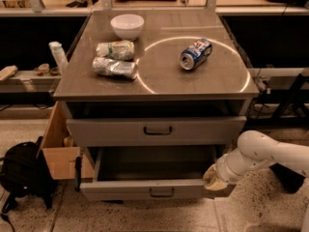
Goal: Open middle drawer
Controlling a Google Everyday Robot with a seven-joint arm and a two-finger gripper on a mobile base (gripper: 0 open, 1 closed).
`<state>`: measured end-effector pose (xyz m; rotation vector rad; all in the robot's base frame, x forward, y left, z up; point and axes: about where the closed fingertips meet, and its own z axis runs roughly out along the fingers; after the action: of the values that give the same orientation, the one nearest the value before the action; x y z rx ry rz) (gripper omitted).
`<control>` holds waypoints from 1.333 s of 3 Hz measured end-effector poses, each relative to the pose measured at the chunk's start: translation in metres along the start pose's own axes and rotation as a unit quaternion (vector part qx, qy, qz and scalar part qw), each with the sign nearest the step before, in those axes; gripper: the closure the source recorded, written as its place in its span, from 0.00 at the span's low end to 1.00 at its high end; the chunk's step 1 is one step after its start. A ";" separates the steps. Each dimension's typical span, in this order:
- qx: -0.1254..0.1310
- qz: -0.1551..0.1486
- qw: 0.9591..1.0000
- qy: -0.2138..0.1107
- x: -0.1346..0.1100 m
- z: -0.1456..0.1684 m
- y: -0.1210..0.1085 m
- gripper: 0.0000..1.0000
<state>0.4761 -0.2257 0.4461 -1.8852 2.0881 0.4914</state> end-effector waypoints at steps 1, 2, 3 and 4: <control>-0.002 0.007 1.000 -0.001 0.003 -0.002 0.011 0.98; -0.002 0.007 1.000 -0.001 0.003 -0.002 0.011 0.76; 0.001 0.005 1.000 -0.001 -0.001 -0.006 0.009 0.53; 0.008 0.006 1.000 -0.003 -0.010 -0.017 0.005 0.30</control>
Offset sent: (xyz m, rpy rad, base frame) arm -0.0115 -0.0025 0.0011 0.0025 0.0091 -0.0106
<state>0.4721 -0.2238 0.4665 -1.8622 2.0949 0.4808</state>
